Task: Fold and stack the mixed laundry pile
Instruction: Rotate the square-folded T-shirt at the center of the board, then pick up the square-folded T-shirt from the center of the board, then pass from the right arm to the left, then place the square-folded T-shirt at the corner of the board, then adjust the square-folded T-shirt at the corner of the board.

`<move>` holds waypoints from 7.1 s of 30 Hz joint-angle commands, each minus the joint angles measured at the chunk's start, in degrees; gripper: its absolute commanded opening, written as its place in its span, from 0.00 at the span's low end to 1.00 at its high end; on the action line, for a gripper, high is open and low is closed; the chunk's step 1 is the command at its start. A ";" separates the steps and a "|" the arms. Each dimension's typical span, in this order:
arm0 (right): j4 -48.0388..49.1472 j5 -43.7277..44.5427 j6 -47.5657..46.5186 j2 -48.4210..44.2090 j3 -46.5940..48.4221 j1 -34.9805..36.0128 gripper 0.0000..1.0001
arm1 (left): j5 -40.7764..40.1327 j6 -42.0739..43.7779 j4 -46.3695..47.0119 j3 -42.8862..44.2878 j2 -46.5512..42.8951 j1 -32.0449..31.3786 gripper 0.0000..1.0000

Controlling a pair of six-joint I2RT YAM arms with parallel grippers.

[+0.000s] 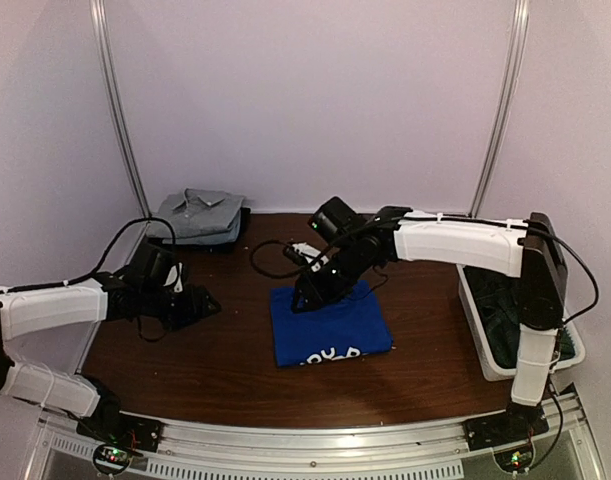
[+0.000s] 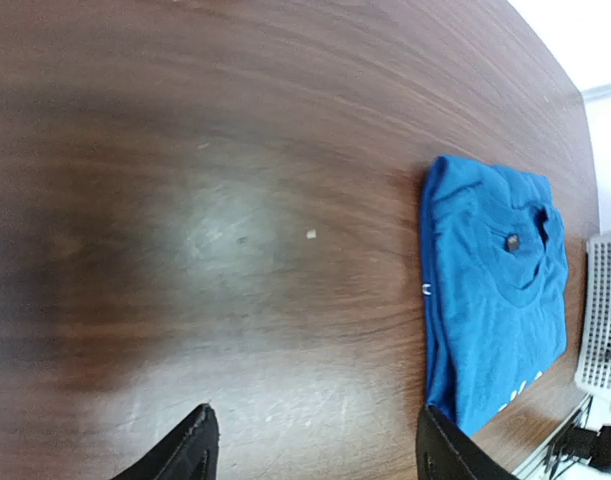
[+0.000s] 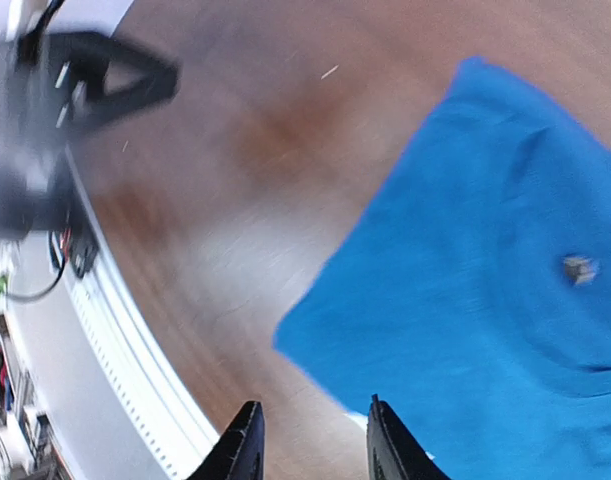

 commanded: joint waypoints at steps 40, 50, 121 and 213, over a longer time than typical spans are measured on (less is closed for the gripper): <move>0.09 22.93 -4.53 11.89 6.35 15.42 0.00 | 7.57 -8.29 17.72 -8.84 -1.18 1.24 0.82; 7.38 13.10 -3.48 7.63 -0.37 11.27 0.00 | 11.04 -17.81 38.47 -11.28 5.60 0.36 0.98; 12.25 4.29 -3.30 -21.03 -25.91 -11.33 0.66 | -21.03 41.53 -44.54 106.19 68.15 5.01 0.00; 3.42 2.57 -4.75 -19.28 -19.93 -17.93 0.67 | -1.35 33.22 -21.65 75.37 49.87 32.84 0.64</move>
